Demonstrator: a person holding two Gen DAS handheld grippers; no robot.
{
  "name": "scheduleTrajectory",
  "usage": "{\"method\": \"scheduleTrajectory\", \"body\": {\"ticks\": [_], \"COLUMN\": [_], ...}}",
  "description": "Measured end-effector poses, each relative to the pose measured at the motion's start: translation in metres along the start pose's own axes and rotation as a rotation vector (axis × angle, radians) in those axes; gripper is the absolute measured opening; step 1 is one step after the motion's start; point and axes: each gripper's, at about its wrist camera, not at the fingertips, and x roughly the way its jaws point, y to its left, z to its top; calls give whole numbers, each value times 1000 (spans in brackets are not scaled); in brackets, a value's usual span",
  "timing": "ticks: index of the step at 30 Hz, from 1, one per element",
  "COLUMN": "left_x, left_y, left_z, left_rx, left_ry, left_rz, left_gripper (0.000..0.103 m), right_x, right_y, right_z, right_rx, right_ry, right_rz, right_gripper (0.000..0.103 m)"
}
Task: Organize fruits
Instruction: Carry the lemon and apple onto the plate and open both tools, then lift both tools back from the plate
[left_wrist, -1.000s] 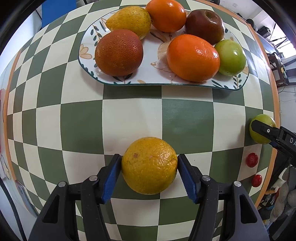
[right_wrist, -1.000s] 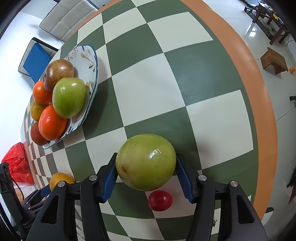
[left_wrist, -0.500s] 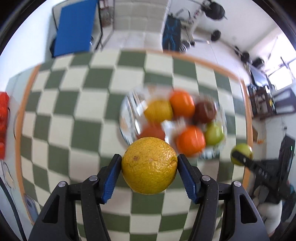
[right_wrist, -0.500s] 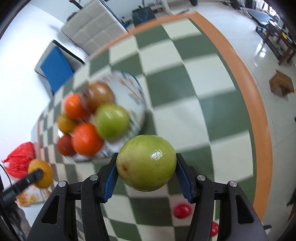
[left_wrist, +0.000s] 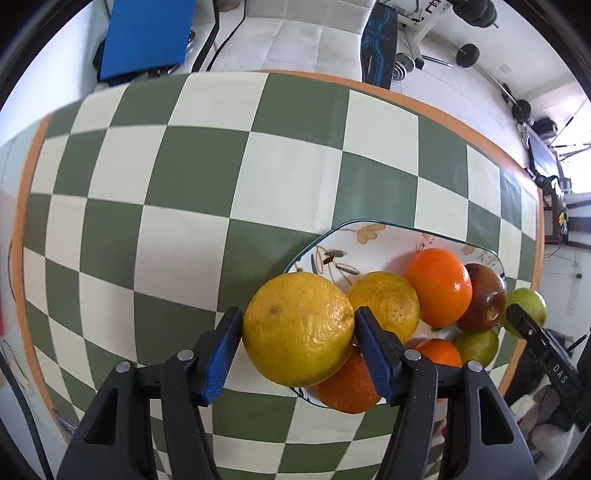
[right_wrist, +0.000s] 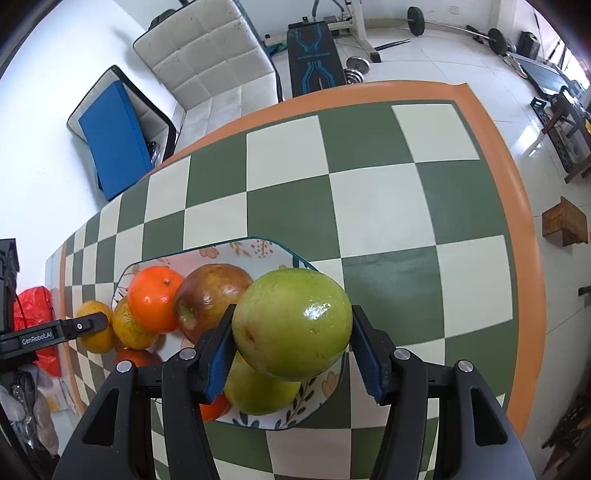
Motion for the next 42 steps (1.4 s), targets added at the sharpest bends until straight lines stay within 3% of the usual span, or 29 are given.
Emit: {"method": "scheduleTrajectory", "body": {"ticks": [4,8,14,16,18,22,28,42], "left_x": [0,2,-3,-8,-13,-28,-52,-112], "left_y": [4,6,1,-1,-2,-9,-25,-57], "left_z": [-1,0,-1,-1,-2,-11,-50,-143], "left_rx": [-16,-38,-27,-20,-28,-15,39,87], "left_ry": [4,12,-21,-40,-49,-100,-206,-347], "left_rz": [-18,-59,-17,-21,0,30,128,141], "left_gripper": [62,89,90,90,90,90,90,90], "right_x": [13,15,7,0,-7,-25,-57,-135], "right_y": [-4,-10,-7,-5,-2,8,30,36], "right_z": [-4,-7,-10,-11,-14,-23,-52,-127], "right_rx": [7,33,24,14,1,-49,-132,-153], "right_ry": [42,36,20,7,-3,-45,-106,-206], "right_rz": [25,56,56,45,14,-63,-160,-169], "right_gripper": [61,66,71,88,95,95,95,95]}}
